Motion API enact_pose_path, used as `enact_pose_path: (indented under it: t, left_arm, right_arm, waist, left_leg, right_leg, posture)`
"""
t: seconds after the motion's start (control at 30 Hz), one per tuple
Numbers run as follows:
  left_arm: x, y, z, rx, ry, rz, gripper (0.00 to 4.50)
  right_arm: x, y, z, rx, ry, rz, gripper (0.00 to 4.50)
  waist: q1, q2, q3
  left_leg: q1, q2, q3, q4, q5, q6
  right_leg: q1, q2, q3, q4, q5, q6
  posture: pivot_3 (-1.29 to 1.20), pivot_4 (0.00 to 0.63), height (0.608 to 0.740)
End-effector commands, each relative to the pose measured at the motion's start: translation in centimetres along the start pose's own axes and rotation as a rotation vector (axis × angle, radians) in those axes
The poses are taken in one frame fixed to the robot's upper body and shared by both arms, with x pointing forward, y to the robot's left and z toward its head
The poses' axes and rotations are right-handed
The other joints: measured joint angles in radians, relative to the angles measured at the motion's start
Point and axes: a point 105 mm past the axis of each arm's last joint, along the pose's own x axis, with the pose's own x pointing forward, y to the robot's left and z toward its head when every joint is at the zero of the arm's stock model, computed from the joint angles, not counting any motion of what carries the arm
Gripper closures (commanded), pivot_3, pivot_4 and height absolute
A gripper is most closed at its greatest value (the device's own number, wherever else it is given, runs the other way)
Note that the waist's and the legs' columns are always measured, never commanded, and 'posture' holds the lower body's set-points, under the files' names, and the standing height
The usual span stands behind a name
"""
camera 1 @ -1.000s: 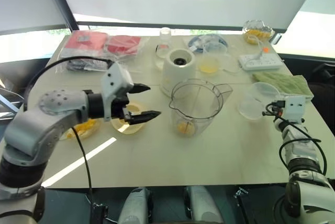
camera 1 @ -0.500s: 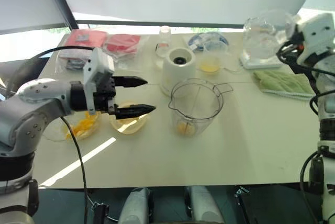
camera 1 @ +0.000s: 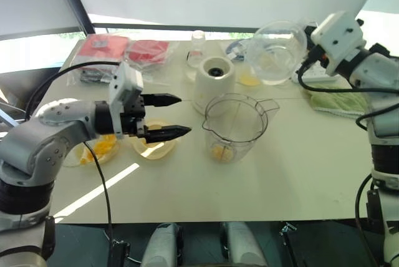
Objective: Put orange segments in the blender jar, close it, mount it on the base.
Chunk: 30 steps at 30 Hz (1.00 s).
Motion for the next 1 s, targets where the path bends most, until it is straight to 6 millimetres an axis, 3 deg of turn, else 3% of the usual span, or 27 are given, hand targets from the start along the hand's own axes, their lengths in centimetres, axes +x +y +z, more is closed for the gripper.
enact_pose_path:
  t: [0.03, 0.47, 1.0]
  left_arm:
    - [0.2, 0.0, 0.3, 0.024, -0.021, 0.004, 0.19]
    - [0.9, -0.2, -0.4, 0.021, -0.011, 0.012, 0.19]
    - [1.3, 0.0, -0.7, 0.032, 0.012, 0.013, 0.19]
  right_arm:
    - [-0.3, -0.6, 2.3, -0.106, -0.053, 0.005, 4.48]
    - [0.1, 1.5, 2.0, -0.262, -0.080, 0.098, 4.48]
    - [0.6, 1.1, 2.3, -0.466, -0.105, 0.057, 4.48]
  waist:
    - [0.000, 0.000, 0.000]
    - [0.000, -0.001, 0.001]
    - [-0.001, -0.001, 0.001]
  left_leg:
    - [0.000, 0.000, 0.000, 0.000, 0.000, 0.000]
    - [0.000, 0.000, 0.000, 0.000, 0.000, 0.000]
    - [0.000, 0.000, 0.000, 0.000, 0.000, 0.000]
  right_leg:
    - [0.000, 0.000, 0.000, 0.000, 0.000, 0.000]
    - [0.000, 0.000, 0.000, 0.000, 0.000, 0.000]
    - [0.000, 0.000, 0.000, 0.000, 0.000, 0.000]
  posture:
    - [0.00, 0.150, 0.740]
    - [0.00, 0.150, 0.740]
    - [0.00, 0.150, 0.740]
